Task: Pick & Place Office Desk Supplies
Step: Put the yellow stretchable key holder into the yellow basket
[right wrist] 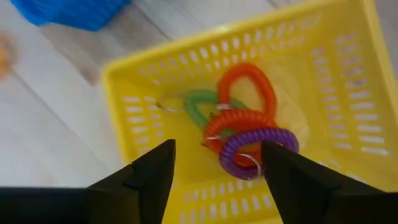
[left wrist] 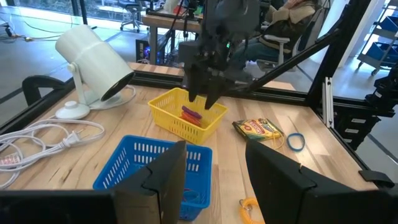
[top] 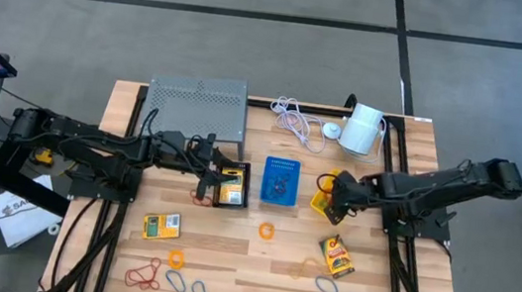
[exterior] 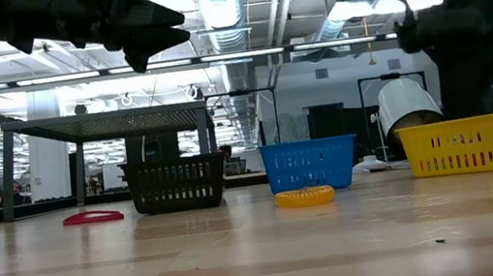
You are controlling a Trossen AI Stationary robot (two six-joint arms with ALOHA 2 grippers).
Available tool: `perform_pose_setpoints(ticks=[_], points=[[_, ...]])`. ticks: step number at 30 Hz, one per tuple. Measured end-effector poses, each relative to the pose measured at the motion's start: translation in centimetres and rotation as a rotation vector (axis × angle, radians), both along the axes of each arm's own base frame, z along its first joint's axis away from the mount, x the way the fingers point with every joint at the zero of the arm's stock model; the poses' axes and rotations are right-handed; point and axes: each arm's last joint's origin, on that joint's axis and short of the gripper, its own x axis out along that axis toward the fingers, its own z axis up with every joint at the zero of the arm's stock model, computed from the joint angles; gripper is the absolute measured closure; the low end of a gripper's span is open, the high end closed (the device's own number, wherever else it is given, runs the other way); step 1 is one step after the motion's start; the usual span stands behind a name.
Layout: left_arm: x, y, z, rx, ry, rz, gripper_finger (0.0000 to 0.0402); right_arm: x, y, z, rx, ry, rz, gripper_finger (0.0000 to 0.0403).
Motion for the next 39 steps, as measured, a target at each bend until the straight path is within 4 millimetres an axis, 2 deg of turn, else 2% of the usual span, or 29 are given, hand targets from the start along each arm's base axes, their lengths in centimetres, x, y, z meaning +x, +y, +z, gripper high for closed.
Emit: perform_pose_setpoints(ticks=[8, 13, 20, 23, 27, 30, 34, 39], points=[[0.0, 0.0, -0.1, 0.000, 0.006, 0.000, 0.0238, 0.4, 1.2, 5.4, 0.004, -0.241, 0.134, 0.0214], [0.1, -0.3, 0.1, -0.007, -0.009, -0.026, 0.0238, 0.7, 2.2, 7.1, -0.002, -0.387, 0.240, 0.0236], [0.8, -2.9, 0.3, 0.076, -0.077, -0.166, 0.0238, 0.5, 1.9, 7.5, -0.064, -0.409, 0.263, 0.0265], [1.7, -4.1, 0.8, 0.105, -0.069, -0.214, 0.0238, 0.6, 1.7, 7.5, -0.083, -0.403, 0.271, 0.0275], [3.8, -5.2, 1.6, 0.121, 0.025, -0.253, 0.0238, 0.7, 1.4, 7.4, -0.102, -0.397, 0.282, 0.0284], [5.6, -5.7, 1.5, 0.136, 0.149, -0.270, 0.0238, 0.7, 1.4, 7.4, -0.103, -0.396, 0.280, 0.0286], [7.8, -6.4, 0.2, 0.181, 0.297, -0.307, 0.0238, 0.7, 1.4, 7.4, -0.102, -0.398, 0.282, 0.0285], [9.5, -7.6, -2.0, 0.209, 0.415, -0.425, 0.0238, 0.7, 1.7, 7.4, -0.100, -0.399, 0.302, 0.0285]])
